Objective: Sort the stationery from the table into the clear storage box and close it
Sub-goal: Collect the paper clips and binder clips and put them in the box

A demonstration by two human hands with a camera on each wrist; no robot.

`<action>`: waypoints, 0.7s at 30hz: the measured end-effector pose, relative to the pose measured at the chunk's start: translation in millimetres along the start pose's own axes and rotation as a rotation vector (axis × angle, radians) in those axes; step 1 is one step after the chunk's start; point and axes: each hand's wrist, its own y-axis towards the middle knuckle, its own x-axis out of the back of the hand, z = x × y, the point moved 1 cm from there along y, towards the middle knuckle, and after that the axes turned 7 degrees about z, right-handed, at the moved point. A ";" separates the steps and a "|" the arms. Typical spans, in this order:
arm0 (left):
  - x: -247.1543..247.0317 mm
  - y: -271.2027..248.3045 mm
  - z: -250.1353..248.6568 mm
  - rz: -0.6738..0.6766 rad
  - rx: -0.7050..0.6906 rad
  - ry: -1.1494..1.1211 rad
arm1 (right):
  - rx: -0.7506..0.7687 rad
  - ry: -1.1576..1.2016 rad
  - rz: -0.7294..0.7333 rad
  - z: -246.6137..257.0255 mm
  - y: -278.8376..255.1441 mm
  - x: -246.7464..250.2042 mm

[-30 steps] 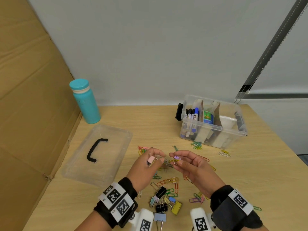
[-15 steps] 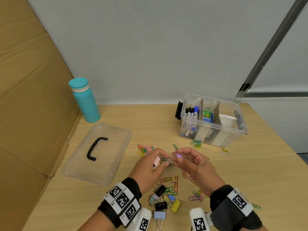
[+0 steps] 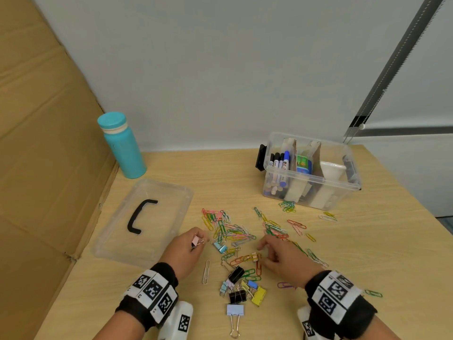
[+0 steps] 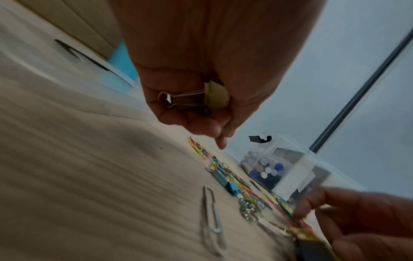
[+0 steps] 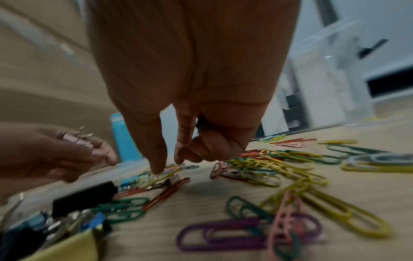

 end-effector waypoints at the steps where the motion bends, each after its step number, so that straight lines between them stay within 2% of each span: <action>1: -1.3 1.5 -1.4 0.037 -0.001 0.056 | 0.011 -0.075 0.032 3.5 2.9 -3.7; 4: -6.5 7.2 -12.0 0.146 -0.002 0.257 | 0.010 -0.236 0.027 15.7 11.2 -5.6; 9: -14.7 16.9 -34.5 0.244 -0.024 0.514 | -0.036 -0.266 0.030 23.9 12.7 -1.0; 12: -18.6 21.3 -42.9 0.291 -0.057 0.680 | -0.011 -0.390 -0.032 27.7 6.1 2.5; 16: -19.4 21.2 -47.5 0.321 -0.035 0.749 | 0.040 -0.570 -0.141 33.6 -3.7 7.3; 19: -18.6 19.3 -49.2 0.320 -0.024 0.738 | 0.038 -0.502 -0.186 30.4 -9.6 13.9; 21: -16.3 17.3 -47.5 0.297 -0.010 0.682 | 0.009 -0.260 -0.219 23.2 -13.0 19.7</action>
